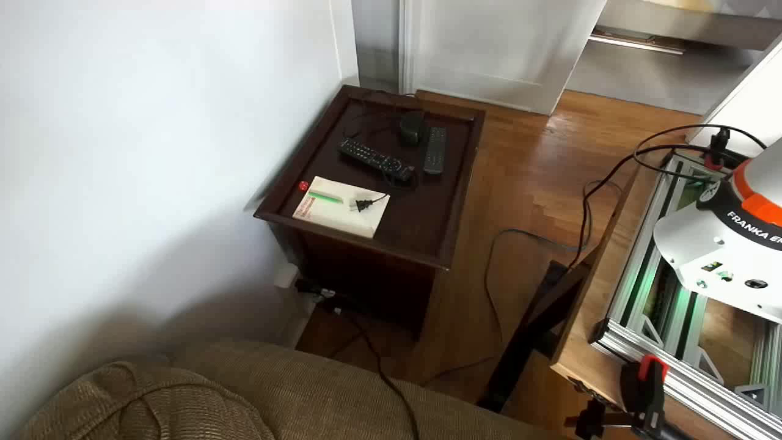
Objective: Press the button on the black object
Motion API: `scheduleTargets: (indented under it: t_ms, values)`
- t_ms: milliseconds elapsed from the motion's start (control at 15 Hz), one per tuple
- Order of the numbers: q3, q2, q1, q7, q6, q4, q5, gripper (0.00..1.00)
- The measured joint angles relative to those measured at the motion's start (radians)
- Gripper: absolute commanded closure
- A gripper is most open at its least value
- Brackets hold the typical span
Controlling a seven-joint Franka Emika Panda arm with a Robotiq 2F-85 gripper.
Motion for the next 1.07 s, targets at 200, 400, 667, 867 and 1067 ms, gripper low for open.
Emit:
scheduleTargets:
  t_ms: [200,400,667,867,1067]
  values:
    - [0.000,0.000,0.000,0.000,0.000,0.000,0.000,0.00]
    - [0.000,0.000,0.000,0.000,0.000,0.000,0.000,0.00]
    - [0.000,0.000,0.000,0.000,0.000,0.000,0.000,0.00]
    - [0.002,0.000,-0.001,0.000,0.000,0.000,0.000,0.00]
    - [0.039,0.001,0.000,0.031,0.003,-0.004,0.000,0.00]
